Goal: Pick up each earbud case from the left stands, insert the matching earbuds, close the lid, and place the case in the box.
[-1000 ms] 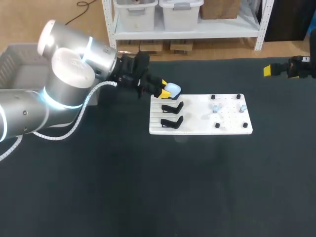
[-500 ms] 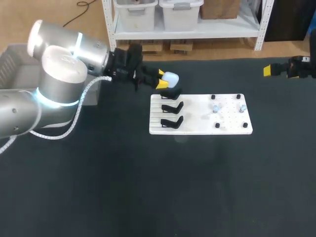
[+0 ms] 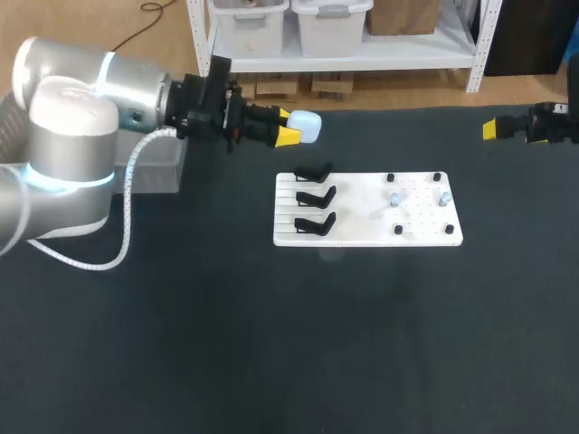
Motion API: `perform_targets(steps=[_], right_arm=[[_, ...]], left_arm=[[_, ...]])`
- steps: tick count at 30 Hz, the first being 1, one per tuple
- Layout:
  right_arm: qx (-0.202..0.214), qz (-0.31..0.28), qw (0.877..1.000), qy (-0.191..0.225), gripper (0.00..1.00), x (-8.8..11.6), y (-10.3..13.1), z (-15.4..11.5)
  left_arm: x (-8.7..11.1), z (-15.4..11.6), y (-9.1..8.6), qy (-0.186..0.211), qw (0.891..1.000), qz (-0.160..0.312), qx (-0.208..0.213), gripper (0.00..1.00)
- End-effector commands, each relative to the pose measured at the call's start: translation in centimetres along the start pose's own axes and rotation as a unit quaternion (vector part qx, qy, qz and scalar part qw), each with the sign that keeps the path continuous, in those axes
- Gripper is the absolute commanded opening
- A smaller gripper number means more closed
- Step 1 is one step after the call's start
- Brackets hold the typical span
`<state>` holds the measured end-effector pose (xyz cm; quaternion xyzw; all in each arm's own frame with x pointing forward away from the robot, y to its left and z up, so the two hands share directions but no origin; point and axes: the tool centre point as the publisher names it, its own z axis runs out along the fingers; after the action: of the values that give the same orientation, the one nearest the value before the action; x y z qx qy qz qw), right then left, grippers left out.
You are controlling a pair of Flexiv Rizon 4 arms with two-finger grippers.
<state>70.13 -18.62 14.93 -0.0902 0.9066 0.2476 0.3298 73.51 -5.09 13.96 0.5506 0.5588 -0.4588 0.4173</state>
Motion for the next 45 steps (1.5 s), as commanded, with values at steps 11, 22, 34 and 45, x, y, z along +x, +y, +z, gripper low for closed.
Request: perform_targets(steps=[11,22,34,45], right_arm=[[0.001,0.0,1.0,0.0,1.0,0.0,0.0,0.0],[0.001,0.0,1.0,0.0,1.0,0.0,0.0,0.0],[-0.008,-0.014,1.0,-0.003,1.0,0.8,1.5,-0.9],[-0.032,-0.066,0.997,0.015,1.0,2.8,7.0,-0.8]], left_arm=[[-1.2,-1.1,-2.4,-0.017,0.999,0.003,-0.034,0.0],[-1.5,-1.1,-3.1,-0.02,0.999,0.011,-0.034,0.0],[-3.6,2.0,-5.4,-0.08,0.994,0.071,0.014,0.0],[-2.8,3.2,-5.5,-0.084,0.995,0.057,0.025,0.0]])
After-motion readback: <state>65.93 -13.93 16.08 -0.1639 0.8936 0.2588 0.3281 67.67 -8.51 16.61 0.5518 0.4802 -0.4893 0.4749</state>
